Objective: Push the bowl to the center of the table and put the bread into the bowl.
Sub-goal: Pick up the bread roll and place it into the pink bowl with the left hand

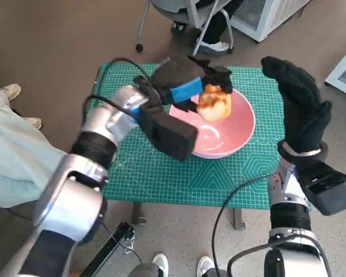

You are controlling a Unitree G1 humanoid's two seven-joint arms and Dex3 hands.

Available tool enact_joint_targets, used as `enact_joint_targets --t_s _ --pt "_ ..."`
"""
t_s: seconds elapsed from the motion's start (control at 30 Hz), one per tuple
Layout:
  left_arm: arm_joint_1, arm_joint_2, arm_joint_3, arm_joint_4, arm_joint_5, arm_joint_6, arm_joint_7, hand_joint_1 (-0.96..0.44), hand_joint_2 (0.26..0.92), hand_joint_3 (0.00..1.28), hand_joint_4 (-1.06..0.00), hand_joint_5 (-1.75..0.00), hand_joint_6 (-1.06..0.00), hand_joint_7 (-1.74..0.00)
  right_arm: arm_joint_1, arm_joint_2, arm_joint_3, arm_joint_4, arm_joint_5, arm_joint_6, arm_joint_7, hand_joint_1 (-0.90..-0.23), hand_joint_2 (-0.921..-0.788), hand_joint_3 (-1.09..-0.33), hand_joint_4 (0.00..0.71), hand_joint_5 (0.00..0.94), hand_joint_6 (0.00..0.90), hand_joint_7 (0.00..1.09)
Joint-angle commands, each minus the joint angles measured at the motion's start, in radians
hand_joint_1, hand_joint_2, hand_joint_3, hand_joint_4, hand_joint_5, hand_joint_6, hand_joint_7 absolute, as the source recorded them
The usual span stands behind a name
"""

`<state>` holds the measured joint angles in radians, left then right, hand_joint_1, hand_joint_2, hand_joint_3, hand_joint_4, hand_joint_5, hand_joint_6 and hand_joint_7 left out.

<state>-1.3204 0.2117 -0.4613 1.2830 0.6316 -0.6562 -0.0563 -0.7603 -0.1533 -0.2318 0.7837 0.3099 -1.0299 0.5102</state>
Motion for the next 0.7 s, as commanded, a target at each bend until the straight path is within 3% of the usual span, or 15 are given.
enact_joint_targets --t_s 0.03,0.13,0.2,0.23,0.27,0.3,0.37,0.5,0.7 --pt "-0.004 -0.018 0.0 0.021 -0.004 0.061 -0.028 0.0 0.918 0.13 -0.58 -1.27 -0.61 -1.2 0.035 -0.008 0.002 -0.014 -0.014 0.002 -0.018 -0.594 -0.921 -0.765 0.327 0.0 0.0 0.79" --pt "0.006 -0.029 0.008 0.029 -0.02 0.097 -0.073 0.0 0.919 0.13 -0.58 -1.3 -0.59 -1.19 0.04 -0.011 0.004 -0.023 -0.016 0.005 -0.024 -0.593 -0.921 -0.77 0.327 0.0 0.0 0.79" --pt "0.015 -0.035 0.014 0.034 -0.031 0.127 -0.124 0.0 0.92 0.22 -0.48 -1.36 -0.48 -1.34 0.043 -0.013 0.004 -0.029 -0.016 0.008 -0.027 -0.593 -0.921 -0.774 0.327 0.0 -0.001 0.79" --pt "0.017 -0.036 0.016 0.034 -0.035 0.138 -0.145 -0.04 0.89 0.23 -0.34 -1.09 -0.35 -1.18 0.044 -0.014 0.004 -0.031 -0.016 0.01 -0.029 -0.592 -0.921 -0.775 0.327 0.0 -0.001 0.79" --pt "0.02 -0.036 0.018 0.033 -0.041 0.15 -0.177 -0.05 0.885 0.23 -0.32 -0.96 -0.32 -1.1 0.045 -0.015 0.004 -0.033 -0.017 0.011 -0.031 -0.592 -0.921 -0.776 0.326 0.0 -0.001 0.79" --pt "0.021 -0.035 0.019 0.032 -0.045 0.159 -0.2 -0.08 0.876 0.19 -0.23 -0.7 -0.21 -0.97 0.046 -0.016 0.004 -0.034 -0.017 0.011 -0.032 -0.591 -0.921 -0.777 0.326 0.0 -0.001 0.79" --pt "0.02 -0.032 0.024 0.028 -0.055 0.174 -0.253 -0.12 0.874 0.11 -0.14 -0.36 -0.09 -0.8 0.047 -0.017 0.004 -0.037 -0.019 0.014 -0.036 -0.591 -0.921 -0.778 0.326 0.0 -0.001 0.79" --pt "0.019 -0.013 0.045 0.011 -0.087 0.17 -0.335 -0.13 0.857 0.06 -0.07 -0.16 -0.02 -0.63 0.046 -0.018 0.006 -0.041 -0.021 0.018 -0.043 -0.59 -0.921 -0.78 0.325 0.0 0.001 0.79" --pt "0.034 0.035 0.078 -0.04 -0.121 0.145 -0.363 -0.14 0.845 0.03 -0.03 -0.07 0.0 -0.47 0.042 -0.015 0.011 -0.04 -0.029 0.018 -0.055 -0.586 -0.921 -0.78 0.327 0.001 0.002 0.8"
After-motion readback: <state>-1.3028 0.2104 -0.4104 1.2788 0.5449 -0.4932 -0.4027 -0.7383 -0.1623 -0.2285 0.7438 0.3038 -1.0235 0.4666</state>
